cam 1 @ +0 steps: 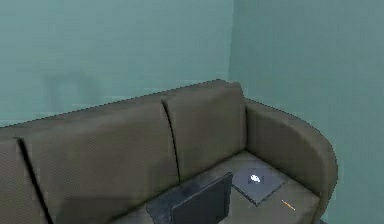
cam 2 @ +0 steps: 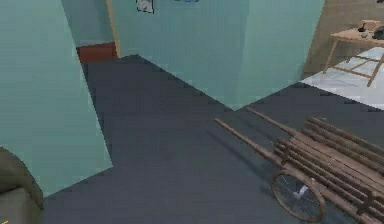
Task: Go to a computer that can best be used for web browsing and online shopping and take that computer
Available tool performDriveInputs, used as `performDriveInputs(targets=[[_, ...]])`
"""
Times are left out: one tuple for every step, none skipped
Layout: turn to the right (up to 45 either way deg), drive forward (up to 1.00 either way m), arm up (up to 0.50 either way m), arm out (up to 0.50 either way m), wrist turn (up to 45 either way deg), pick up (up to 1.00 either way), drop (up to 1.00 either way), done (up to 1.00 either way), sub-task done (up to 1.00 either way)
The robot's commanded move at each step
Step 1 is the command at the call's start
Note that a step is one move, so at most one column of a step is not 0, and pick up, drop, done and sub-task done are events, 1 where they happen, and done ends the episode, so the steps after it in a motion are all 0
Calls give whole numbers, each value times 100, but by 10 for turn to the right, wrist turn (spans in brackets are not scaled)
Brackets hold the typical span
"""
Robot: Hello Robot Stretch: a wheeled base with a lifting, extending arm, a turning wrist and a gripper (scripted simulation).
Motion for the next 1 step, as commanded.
performDriveInputs(targets=[[-450,0,0,0,0,0,0,0,0]])
